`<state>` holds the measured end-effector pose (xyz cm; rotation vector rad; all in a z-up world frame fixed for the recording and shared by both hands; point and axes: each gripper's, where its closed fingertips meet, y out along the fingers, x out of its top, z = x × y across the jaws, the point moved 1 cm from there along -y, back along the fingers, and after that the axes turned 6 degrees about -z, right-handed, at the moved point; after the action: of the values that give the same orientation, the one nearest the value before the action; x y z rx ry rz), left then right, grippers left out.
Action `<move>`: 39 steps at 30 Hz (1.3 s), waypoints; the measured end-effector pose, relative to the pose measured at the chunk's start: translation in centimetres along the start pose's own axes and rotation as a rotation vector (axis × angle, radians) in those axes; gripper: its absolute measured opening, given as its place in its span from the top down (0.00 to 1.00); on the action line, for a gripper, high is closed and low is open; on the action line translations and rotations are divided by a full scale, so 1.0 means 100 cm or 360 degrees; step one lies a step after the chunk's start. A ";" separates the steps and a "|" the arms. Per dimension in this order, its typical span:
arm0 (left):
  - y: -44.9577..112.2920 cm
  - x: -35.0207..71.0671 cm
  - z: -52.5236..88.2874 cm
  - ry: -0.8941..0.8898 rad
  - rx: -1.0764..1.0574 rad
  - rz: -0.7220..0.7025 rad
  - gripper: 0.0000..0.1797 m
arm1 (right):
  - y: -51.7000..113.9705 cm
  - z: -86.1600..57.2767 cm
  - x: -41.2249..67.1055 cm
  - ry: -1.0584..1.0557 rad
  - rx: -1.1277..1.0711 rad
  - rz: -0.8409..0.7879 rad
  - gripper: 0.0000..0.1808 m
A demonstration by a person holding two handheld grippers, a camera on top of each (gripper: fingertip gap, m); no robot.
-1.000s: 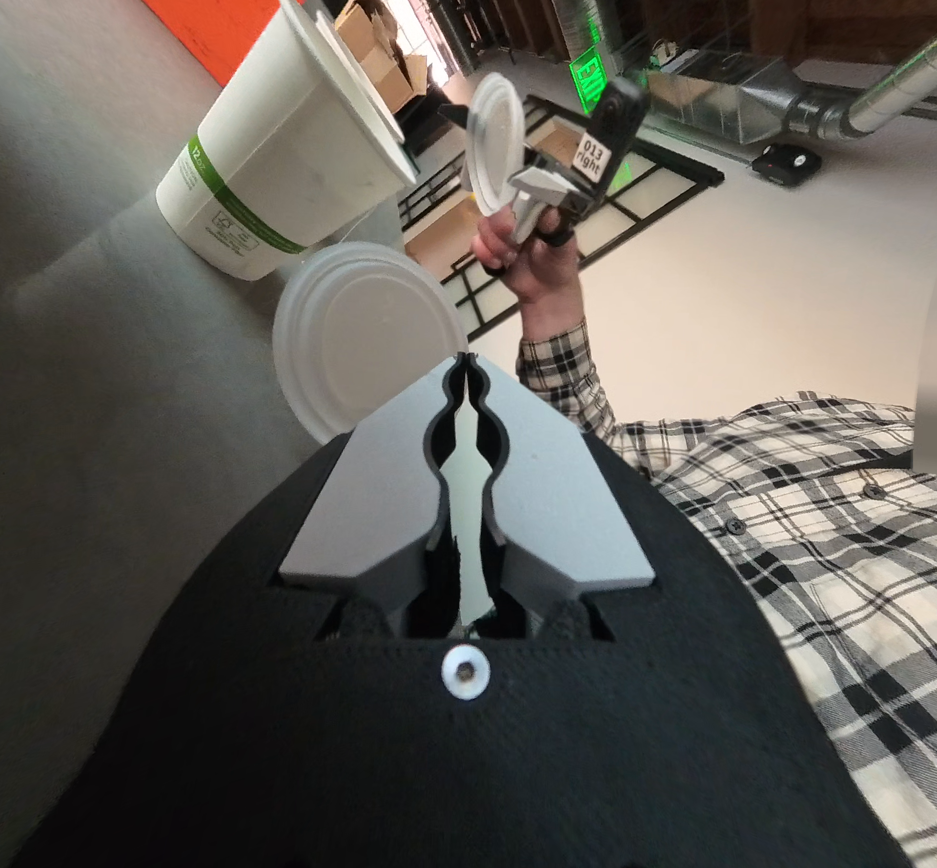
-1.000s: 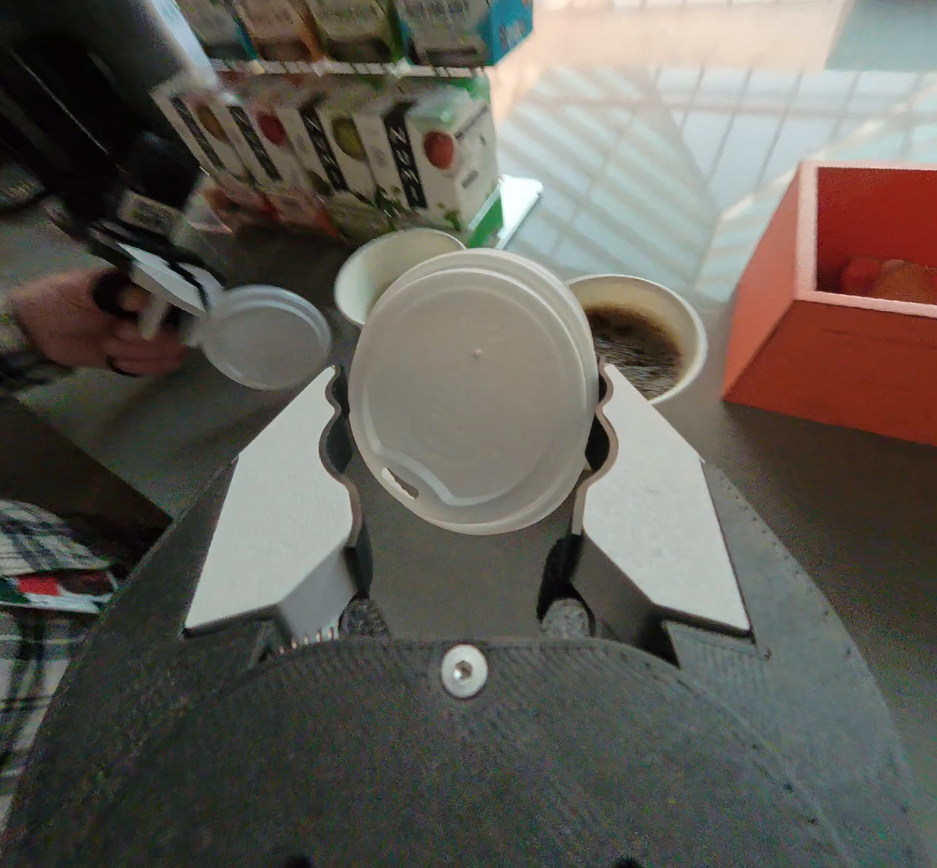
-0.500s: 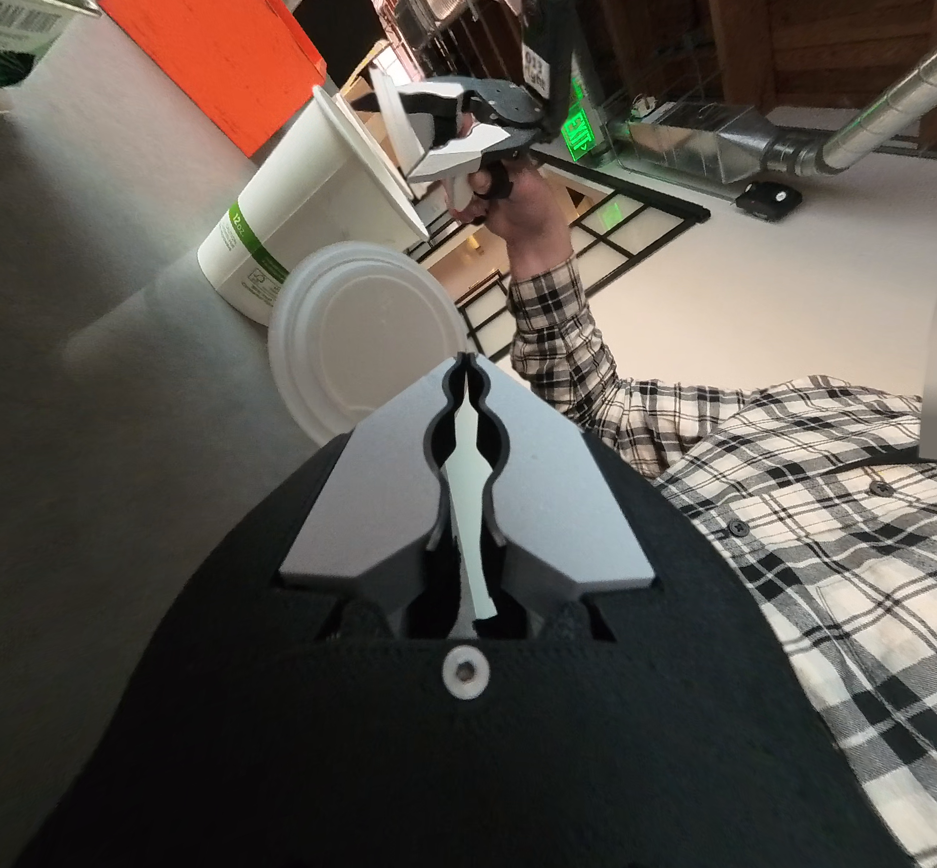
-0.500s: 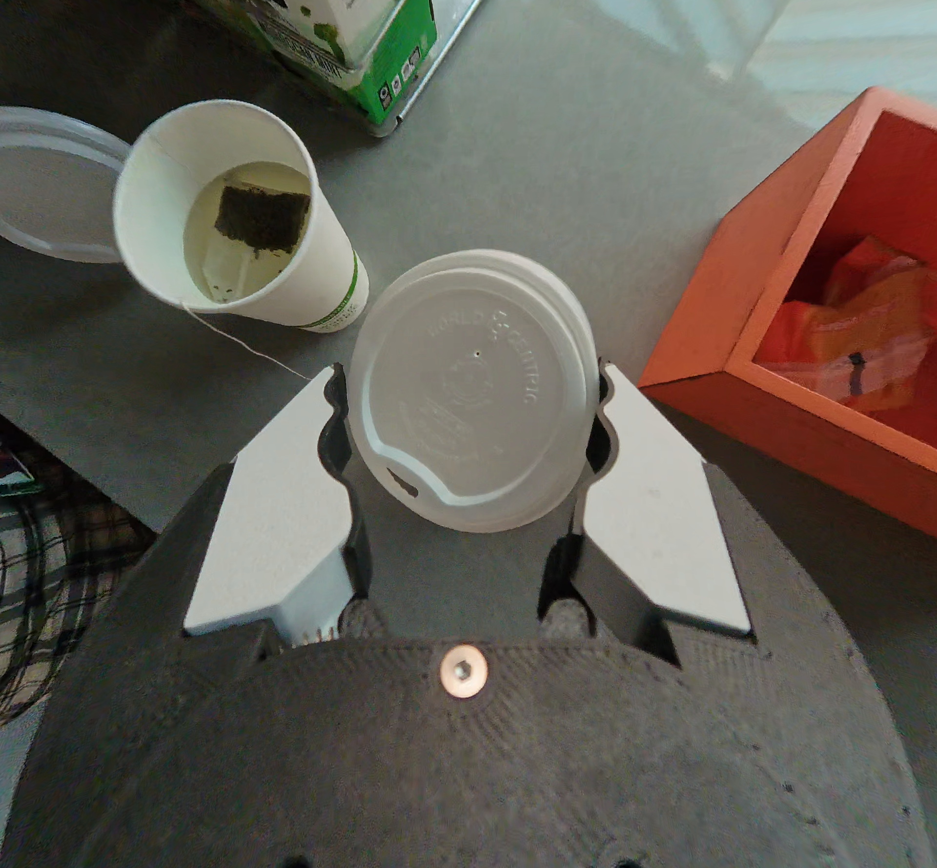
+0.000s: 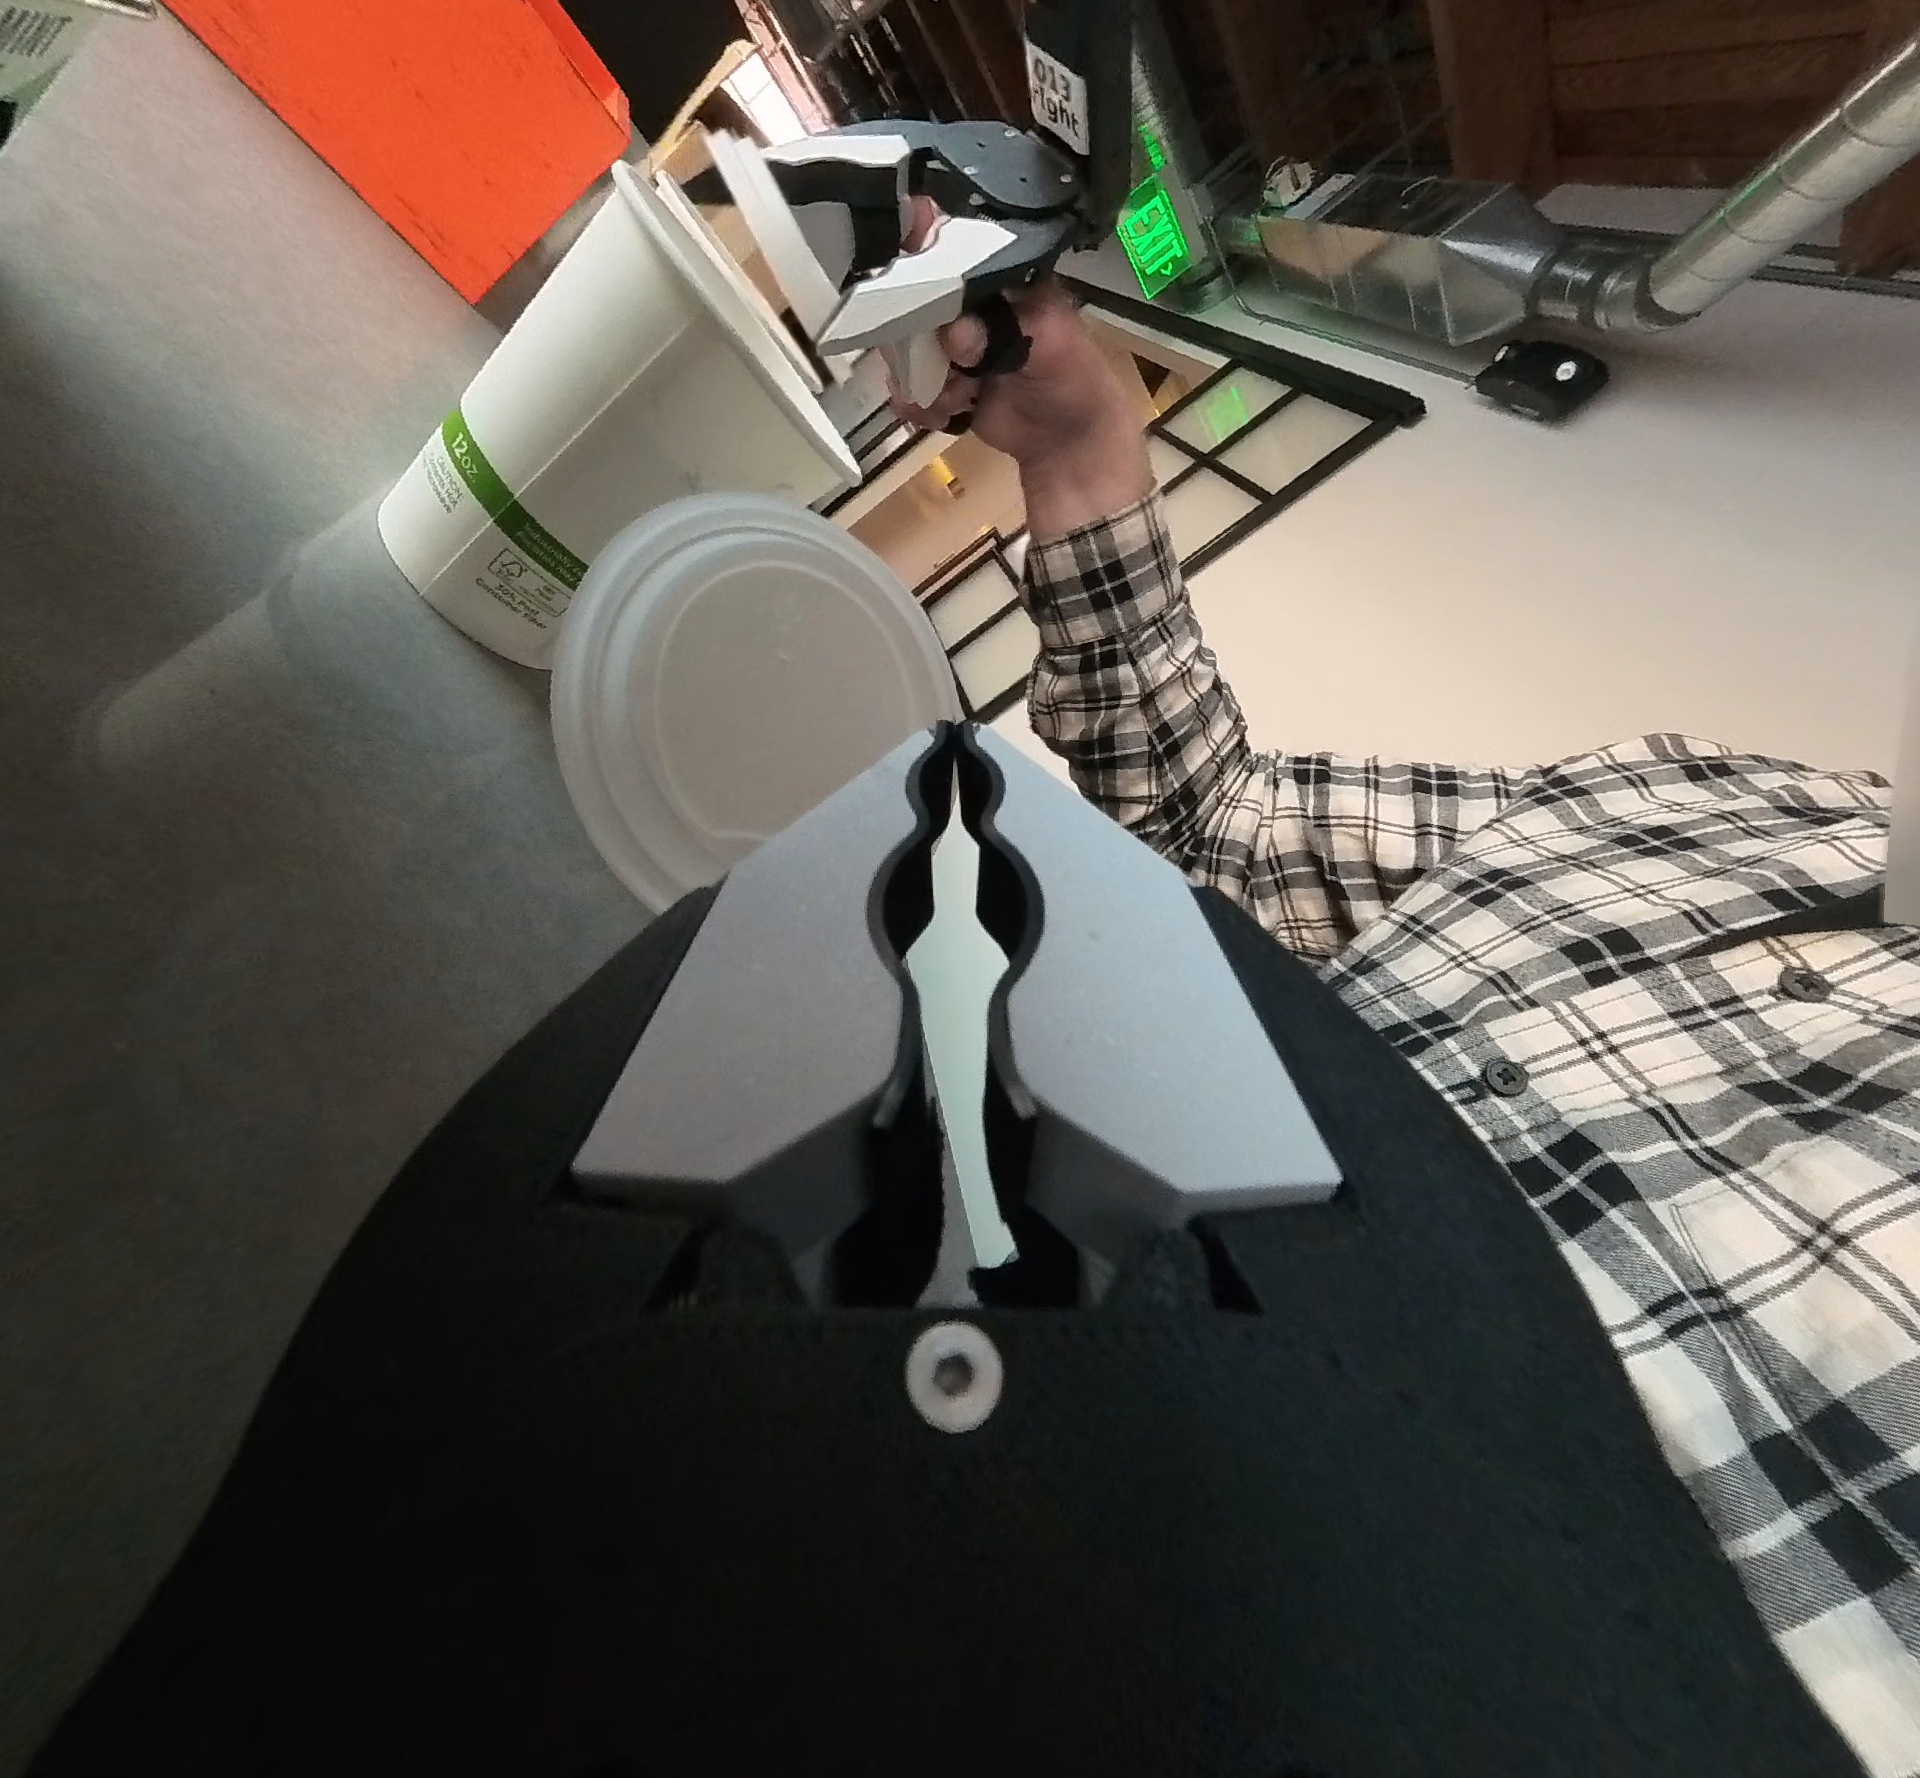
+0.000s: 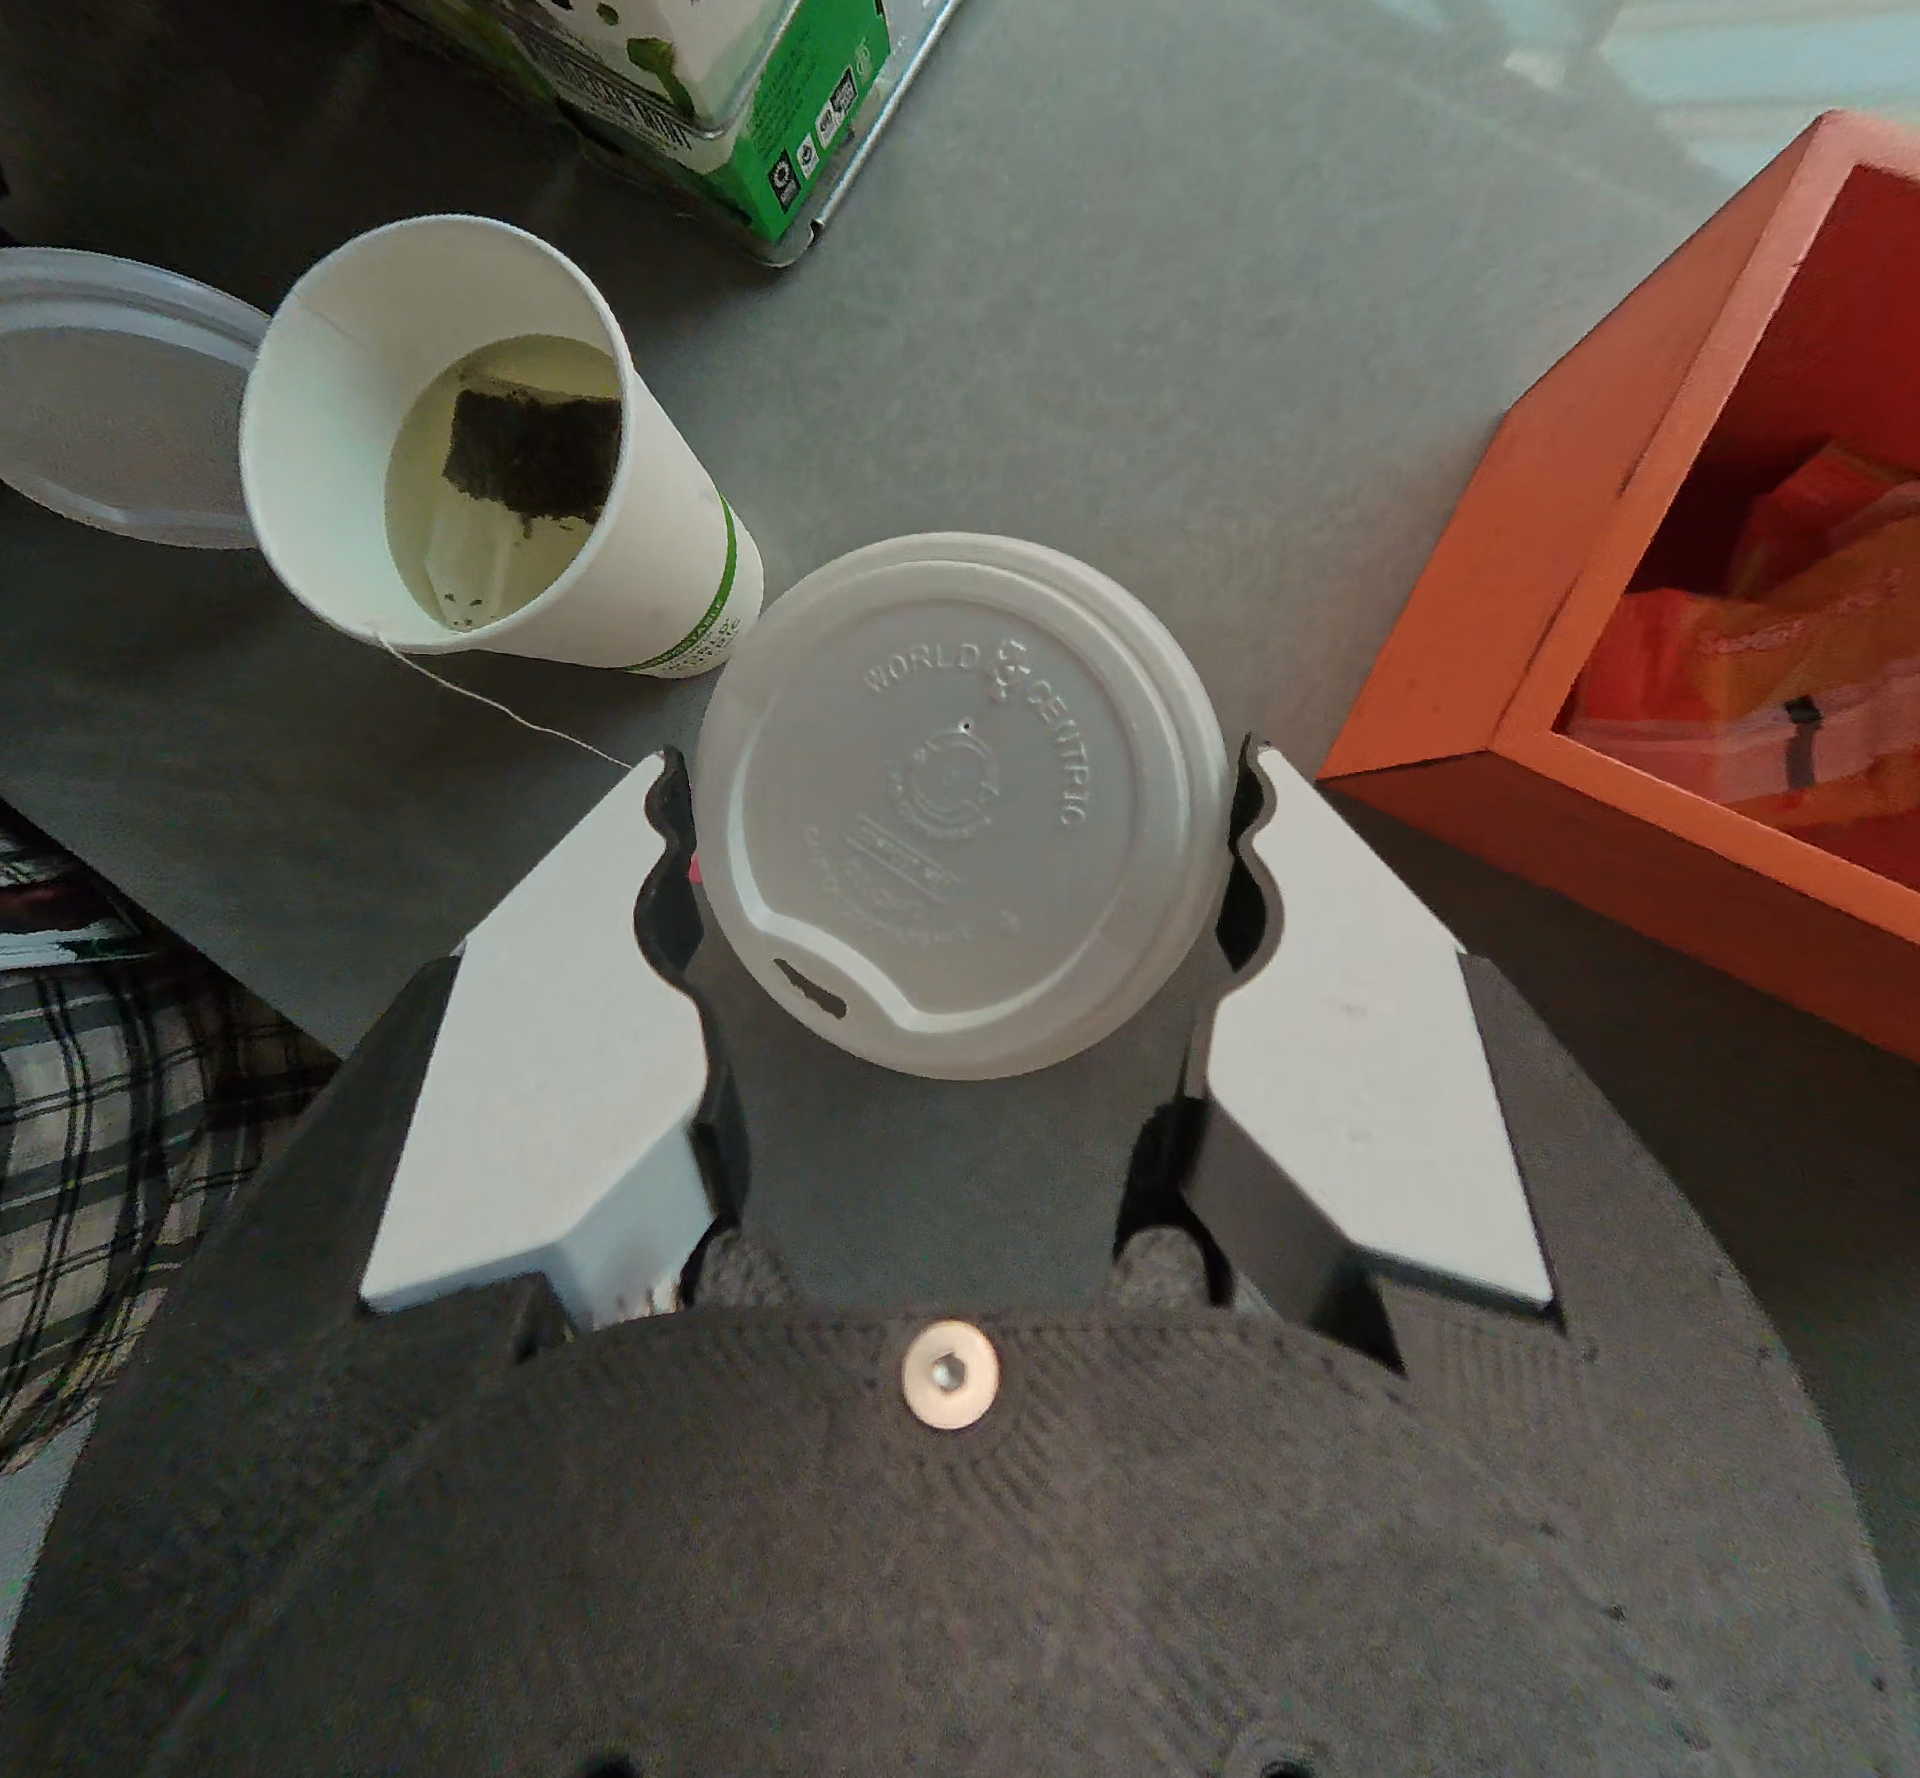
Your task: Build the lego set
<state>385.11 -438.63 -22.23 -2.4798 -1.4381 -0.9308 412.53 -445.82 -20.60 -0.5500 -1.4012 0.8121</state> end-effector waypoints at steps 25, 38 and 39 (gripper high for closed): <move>0.019 0.029 -0.062 -0.0009 -0.0272 -0.0101 1.00 | -0.002 0.209 0.059 -0.0695 0.0212 -0.0687 0.33; 0.045 0.031 -0.076 -0.0102 -0.0455 -0.0173 1.00 | 0.035 0.221 0.051 -0.0625 0.0270 -0.0788 0.46; 0.045 0.033 -0.075 -0.0100 -0.0452 -0.0181 1.00 | 0.033 0.219 0.051 -0.0623 0.0269 -0.0788 0.46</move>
<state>386.68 -441.56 -13.50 -2.6695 -1.5801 -1.1630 390.27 -442.51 -17.28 0.1017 -1.7107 0.6414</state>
